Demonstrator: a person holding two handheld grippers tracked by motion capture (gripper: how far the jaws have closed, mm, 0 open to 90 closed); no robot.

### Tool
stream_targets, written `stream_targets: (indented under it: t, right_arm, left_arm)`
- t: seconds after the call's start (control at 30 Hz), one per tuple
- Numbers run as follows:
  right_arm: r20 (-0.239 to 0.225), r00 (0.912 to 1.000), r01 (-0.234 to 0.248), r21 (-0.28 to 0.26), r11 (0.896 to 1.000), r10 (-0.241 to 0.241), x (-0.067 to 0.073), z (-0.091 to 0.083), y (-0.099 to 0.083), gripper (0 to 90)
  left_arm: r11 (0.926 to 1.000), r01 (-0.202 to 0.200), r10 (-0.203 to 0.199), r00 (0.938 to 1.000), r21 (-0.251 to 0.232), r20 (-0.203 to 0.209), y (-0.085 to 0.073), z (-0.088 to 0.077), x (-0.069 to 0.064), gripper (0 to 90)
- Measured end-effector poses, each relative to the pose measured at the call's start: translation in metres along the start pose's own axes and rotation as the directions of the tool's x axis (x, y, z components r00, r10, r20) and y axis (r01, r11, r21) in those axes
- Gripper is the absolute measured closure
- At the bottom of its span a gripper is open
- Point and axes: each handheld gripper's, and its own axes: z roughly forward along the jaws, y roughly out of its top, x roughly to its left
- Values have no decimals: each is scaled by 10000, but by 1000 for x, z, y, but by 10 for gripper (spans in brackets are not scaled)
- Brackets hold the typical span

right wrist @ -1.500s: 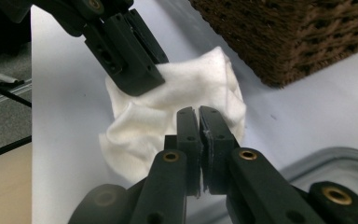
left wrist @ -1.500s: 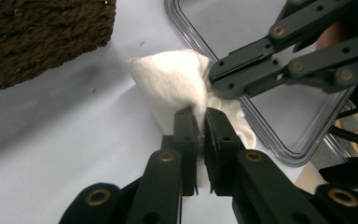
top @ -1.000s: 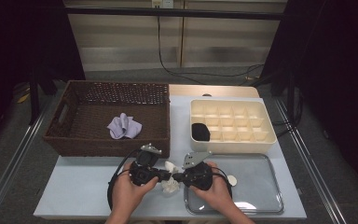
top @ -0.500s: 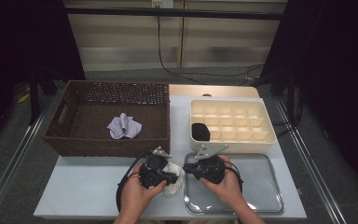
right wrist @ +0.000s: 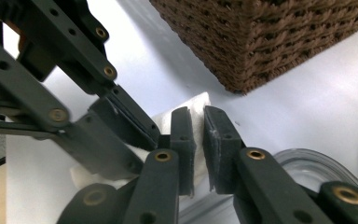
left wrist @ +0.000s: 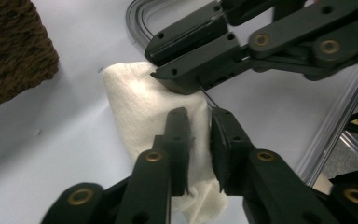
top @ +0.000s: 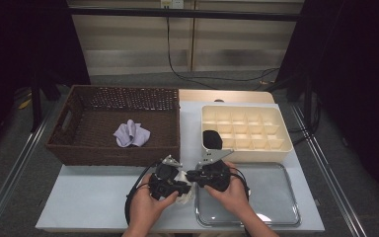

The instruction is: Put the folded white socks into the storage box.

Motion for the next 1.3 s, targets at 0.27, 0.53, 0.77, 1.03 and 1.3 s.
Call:
stream_targets:
  t: [0.27, 0.53, 0.77, 1.03, 1.3]
  right_arm:
    - [76, 9997, 217, 70, 9997, -217, 1, 2, 1, 842]
    - [84, 9997, 216, 71, 9997, -217, 1, 4, 1, 845]
    - [70, 9998, 176, 348, 9992, -179, 2, 13, -2, 851]
    - [136, 9994, 305, 312, 9990, -310, 3, 14, -2, 852]
    - [12, 9997, 238, 262, 9994, -238, 0, 15, -4, 853]
  left_arm:
    - [9969, 211, -220, 9997, -761, -114, 4, -22, 6, 721]
    - [9999, -76, 77, 9999, 97, -140, -7, -12, 8, 773]
    - [9960, -632, 666, 9964, 627, -526, -11, 0, 2, 803]
    - [9945, -989, 975, 9943, -329, -431, -6, -15, -6, 786]
    - [9916, -1199, 1222, 9913, 482, -491, -11, 7, -9, 859]
